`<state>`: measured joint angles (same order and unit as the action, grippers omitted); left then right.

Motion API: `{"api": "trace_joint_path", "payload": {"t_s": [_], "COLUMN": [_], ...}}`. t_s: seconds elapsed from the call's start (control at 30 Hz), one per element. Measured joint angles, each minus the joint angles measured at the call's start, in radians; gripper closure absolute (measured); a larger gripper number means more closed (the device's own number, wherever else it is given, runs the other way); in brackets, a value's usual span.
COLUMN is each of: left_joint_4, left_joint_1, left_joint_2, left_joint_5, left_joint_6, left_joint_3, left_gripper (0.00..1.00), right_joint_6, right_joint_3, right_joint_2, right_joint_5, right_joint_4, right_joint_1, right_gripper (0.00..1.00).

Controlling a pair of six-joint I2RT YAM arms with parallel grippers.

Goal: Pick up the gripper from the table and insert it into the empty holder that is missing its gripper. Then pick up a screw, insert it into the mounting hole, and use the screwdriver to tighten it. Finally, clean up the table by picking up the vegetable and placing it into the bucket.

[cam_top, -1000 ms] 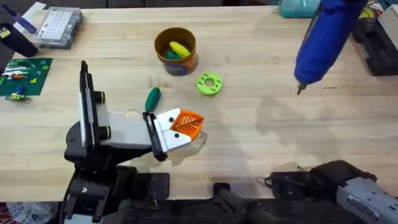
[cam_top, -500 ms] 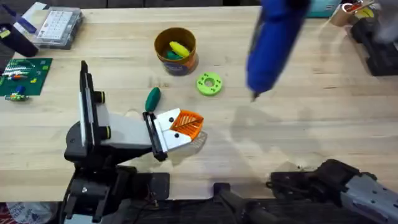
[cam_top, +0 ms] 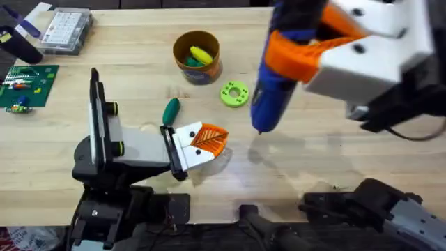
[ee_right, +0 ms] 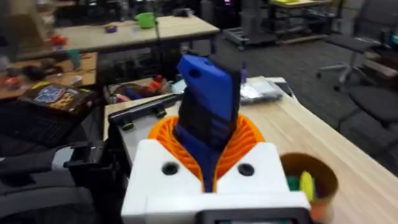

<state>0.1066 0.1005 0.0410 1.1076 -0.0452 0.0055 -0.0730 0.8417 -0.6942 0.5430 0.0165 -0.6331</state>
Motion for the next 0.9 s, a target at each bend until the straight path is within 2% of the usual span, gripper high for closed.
{"api": "trace_joint_path", "payload": {"t_s": [0.23,0.53,0.7,0.9], "left_joint_4": [0.000,0.000,0.000,0.001], "left_joint_1": [0.000,0.000,0.000,0.000], "left_joint_2": [0.000,0.000,0.000,0.000], "left_joint_5": [0.000,0.001,0.001,0.001], "left_joint_6": [0.000,0.000,0.000,0.000], "left_joint_3": [0.000,0.000,0.000,0.000], "left_gripper": [0.992,0.992,0.992,0.992], "right_joint_6": [0.003,-0.062,-0.074,-0.050], "right_joint_3": [-0.008,-0.010,-0.011,-0.011], "right_joint_2": [-0.127,-0.299,-0.368,-0.404], "right_joint_5": [0.145,0.192,0.203,0.225], "right_joint_4": [0.233,0.531,0.616,0.640], "right_joint_1": [-0.009,-0.082,-0.114,-0.139], "right_gripper": [0.945,0.945,0.945,0.945]}}
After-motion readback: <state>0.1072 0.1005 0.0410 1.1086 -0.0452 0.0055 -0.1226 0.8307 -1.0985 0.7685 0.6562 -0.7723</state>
